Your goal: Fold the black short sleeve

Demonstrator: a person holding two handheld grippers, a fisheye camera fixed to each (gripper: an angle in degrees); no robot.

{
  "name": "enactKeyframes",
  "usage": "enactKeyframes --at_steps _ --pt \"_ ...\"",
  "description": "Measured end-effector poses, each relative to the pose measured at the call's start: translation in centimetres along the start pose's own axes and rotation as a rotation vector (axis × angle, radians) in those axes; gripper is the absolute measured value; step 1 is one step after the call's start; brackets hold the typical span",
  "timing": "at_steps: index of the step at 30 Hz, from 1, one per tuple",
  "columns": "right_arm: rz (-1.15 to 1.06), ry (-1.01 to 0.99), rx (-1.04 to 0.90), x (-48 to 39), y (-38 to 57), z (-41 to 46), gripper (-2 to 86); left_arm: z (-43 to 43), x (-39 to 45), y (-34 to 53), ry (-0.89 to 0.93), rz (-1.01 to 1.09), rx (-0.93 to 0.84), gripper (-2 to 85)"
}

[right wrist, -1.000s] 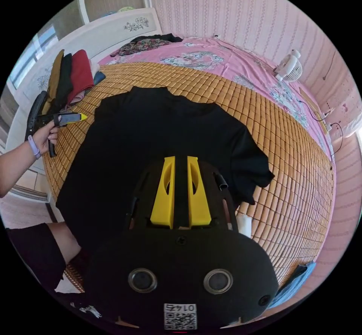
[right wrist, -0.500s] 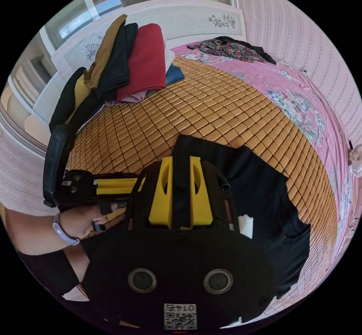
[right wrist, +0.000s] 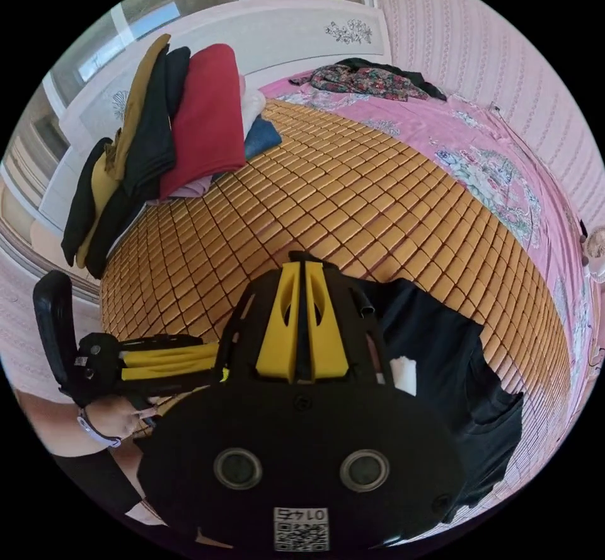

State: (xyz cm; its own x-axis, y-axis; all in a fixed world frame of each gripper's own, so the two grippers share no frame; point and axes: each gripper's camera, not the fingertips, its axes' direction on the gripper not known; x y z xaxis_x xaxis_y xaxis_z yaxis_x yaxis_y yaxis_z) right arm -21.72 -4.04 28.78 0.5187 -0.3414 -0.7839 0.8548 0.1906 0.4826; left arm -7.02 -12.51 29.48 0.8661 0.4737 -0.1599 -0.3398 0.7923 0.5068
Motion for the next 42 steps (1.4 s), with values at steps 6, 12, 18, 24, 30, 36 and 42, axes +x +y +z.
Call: enactKeyframes --at_steps 6,12,18,24,30,36,42 --pt "0.263 0.042 0.154 7.8 9.2 -10.5 2.6 -3.1 3.8 0.5 0.168 0.180 0.120 -0.3" --pt "0.465 0.037 -0.014 12.7 18.6 -11.5 7.5 0.3 7.1 1.3 0.134 0.256 -0.044 1.3" --pt "0.571 0.102 0.004 13.2 25.3 -14.7 6.5 4.0 11.4 0.4 0.127 0.359 -0.128 3.5" --pt "0.796 0.350 0.058 14.9 34.0 -20.0 7.0 7.9 18.4 -1.1 0.202 0.527 -0.197 4.1" --pt "1.003 0.326 0.119 18.2 40.3 -22.1 7.9 14.0 27.8 -2.3 0.280 0.702 -0.293 5.1" --pt "1.145 0.183 0.257 21.0 43.7 -22.2 7.7 20.2 37.8 -2.7 0.331 0.852 -0.358 6.2" --pt "1.131 0.110 0.236 22.4 45.5 -21.1 2.3 25.8 46.0 -1.9 0.266 0.970 -0.383 7.3"
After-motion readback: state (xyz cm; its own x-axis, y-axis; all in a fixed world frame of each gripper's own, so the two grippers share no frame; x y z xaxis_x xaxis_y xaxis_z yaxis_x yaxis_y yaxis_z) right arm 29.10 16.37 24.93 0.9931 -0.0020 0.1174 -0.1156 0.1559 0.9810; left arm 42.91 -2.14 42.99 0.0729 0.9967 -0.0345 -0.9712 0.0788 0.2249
